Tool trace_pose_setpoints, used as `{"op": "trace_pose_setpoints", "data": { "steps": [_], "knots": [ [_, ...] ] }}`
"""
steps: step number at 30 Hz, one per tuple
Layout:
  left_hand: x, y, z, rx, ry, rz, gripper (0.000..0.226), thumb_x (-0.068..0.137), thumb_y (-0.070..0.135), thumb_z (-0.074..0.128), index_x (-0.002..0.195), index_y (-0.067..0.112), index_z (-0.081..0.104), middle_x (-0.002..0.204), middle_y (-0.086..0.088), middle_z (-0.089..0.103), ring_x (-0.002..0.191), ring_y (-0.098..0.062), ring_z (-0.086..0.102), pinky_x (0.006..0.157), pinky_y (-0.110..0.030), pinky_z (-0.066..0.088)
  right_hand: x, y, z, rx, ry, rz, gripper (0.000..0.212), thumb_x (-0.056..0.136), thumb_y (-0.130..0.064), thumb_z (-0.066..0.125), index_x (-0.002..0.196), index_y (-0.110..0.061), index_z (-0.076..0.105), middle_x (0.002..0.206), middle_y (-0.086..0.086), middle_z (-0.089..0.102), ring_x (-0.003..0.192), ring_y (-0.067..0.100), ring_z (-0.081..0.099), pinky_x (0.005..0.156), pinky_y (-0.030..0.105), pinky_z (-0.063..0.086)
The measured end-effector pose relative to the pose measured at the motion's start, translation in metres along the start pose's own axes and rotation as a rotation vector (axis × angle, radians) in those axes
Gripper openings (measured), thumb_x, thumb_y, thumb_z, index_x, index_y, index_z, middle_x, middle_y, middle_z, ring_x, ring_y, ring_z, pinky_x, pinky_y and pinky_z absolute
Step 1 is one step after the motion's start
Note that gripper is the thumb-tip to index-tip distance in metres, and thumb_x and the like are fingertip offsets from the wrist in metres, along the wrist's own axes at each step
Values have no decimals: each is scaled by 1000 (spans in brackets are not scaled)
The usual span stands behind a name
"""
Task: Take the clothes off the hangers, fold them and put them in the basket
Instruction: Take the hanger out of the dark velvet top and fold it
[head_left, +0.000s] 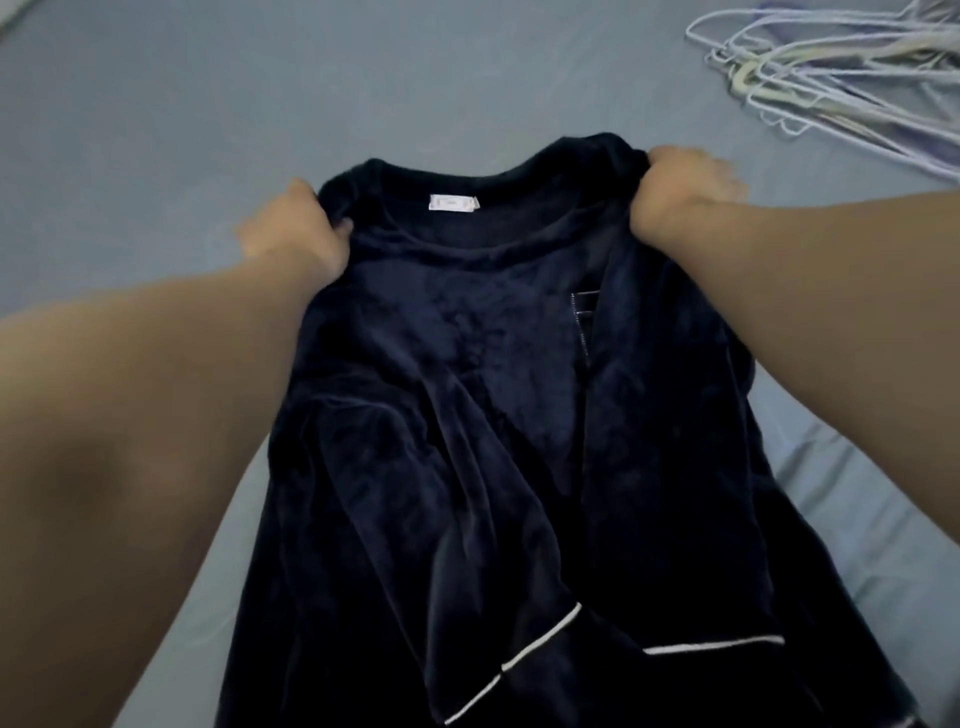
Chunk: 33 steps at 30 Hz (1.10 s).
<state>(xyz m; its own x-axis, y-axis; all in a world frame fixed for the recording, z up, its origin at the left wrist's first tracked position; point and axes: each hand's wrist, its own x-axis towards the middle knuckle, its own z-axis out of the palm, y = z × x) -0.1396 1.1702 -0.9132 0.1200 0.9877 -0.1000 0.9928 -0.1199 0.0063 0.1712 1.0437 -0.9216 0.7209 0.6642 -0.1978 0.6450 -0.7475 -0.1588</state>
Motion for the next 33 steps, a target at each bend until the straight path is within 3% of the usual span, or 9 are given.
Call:
{"op": "trace_pose_setpoints", "data": {
  "steps": [4,6,11,15,19,23,26,29,33],
  "knots": [
    [-15,-4,-20,-130,-48,3,45,84,40,50,117,10,51,115,-20,60,107,-44,56,94,-48,47,-12,9,-22,64,111,-79,42,90,-4,44,131,-12,49,134,19,54,127,39,47,103,45,37],
    [-34,-9,-28,-162,53,68,32,86,30,51,110,8,52,114,-23,58,106,-45,55,89,-48,47,-29,15,-31,176,118,-113,39,89,-3,44,128,-9,47,130,21,56,121,41,50,98,45,41],
    [-151,-43,-48,17,79,431,34,80,24,71,103,2,58,108,-22,52,98,-43,53,76,-50,47,-125,59,-56,308,110,-158,30,92,-10,43,120,-5,52,122,21,57,113,39,52,87,43,42],
    [-248,-85,-41,217,-79,750,57,45,29,90,90,5,66,93,-17,58,88,-37,50,74,-46,41,-225,106,-56,236,7,-206,40,81,-7,57,121,-9,57,120,18,53,111,39,49,89,45,43],
    [-313,-113,-39,326,-411,935,61,27,36,87,81,12,72,82,-7,61,80,-29,45,70,-40,30,-309,149,-55,109,-183,-116,39,74,-5,62,110,-17,55,115,6,45,106,32,46,83,38,41],
    [-346,-139,-29,398,-604,1141,48,34,48,74,75,22,69,73,2,57,70,-22,48,69,-35,28,-363,195,-54,-83,-319,-110,41,77,-13,63,115,-22,53,119,5,43,108,29,45,84,38,43],
    [-363,-159,-16,473,-676,1222,37,43,43,72,76,26,71,69,5,60,62,-20,55,72,-33,28,-390,216,-41,-238,-367,-145,44,71,-14,68,113,-23,59,115,7,47,103,31,50,82,40,47],
    [-373,-161,3,478,-751,1243,29,44,34,78,73,29,71,66,7,60,56,-18,56,74,-31,39,-404,222,-27,-312,-381,-120,41,77,-16,65,116,-27,58,118,6,48,105,29,52,84,39,47],
    [-384,-138,8,637,-858,1269,23,47,29,80,68,27,70,62,5,60,53,-19,57,60,-27,51,-416,228,-15,-279,-428,-118,43,90,-19,53,131,-31,46,133,7,42,119,29,44,96,38,42]
  ]
}}
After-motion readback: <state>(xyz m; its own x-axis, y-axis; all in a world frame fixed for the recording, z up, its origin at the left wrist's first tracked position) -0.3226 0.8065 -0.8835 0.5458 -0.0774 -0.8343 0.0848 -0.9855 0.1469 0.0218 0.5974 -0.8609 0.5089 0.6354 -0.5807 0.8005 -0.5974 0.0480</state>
